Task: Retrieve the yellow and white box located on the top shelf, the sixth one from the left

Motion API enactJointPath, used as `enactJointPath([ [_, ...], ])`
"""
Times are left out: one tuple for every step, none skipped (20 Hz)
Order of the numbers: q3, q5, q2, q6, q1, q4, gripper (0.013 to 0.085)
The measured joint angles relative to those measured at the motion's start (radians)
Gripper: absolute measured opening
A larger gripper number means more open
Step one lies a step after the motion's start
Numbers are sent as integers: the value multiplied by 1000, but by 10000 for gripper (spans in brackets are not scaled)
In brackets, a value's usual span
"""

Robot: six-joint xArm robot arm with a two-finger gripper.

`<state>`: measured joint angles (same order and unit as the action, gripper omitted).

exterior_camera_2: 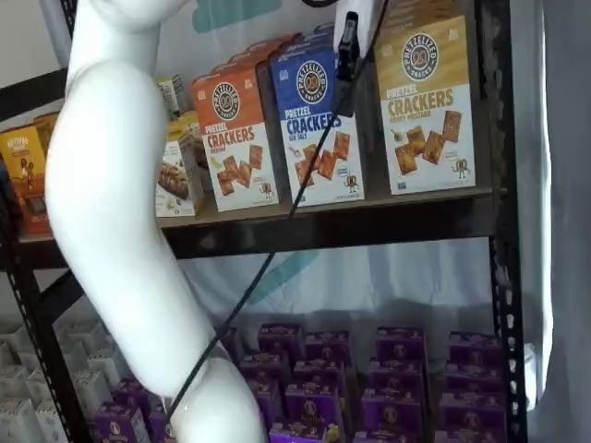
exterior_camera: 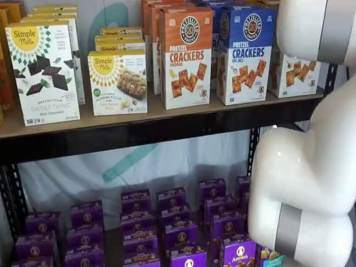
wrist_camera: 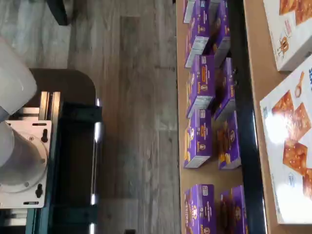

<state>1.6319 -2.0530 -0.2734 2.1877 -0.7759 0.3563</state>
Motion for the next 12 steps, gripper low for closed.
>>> enactJointPath([
  [1, -1, 0, 0, 8, -16, 850],
  [0, -1, -4, 0, 24, -44, 850],
  [-7, 1, -11, -2, 32, -56, 850],
  [-17, 4, -20, -3, 34, -58, 850],
  [-23, 6, -25, -5, 35, -58, 850],
  [-32, 11, -32, -5, 34, -53, 850],
  [-39, 17, -39, -6, 31, -44, 850],
  [-48, 24, -46, -7, 24, -30, 850],
  [-58, 34, -55, -7, 13, -7, 850],
  [-64, 41, -62, -8, 2, 17, 850],
  [-63, 44, -66, -9, -12, 42, 850],
  [-63, 46, -68, -10, -20, 56, 850],
])
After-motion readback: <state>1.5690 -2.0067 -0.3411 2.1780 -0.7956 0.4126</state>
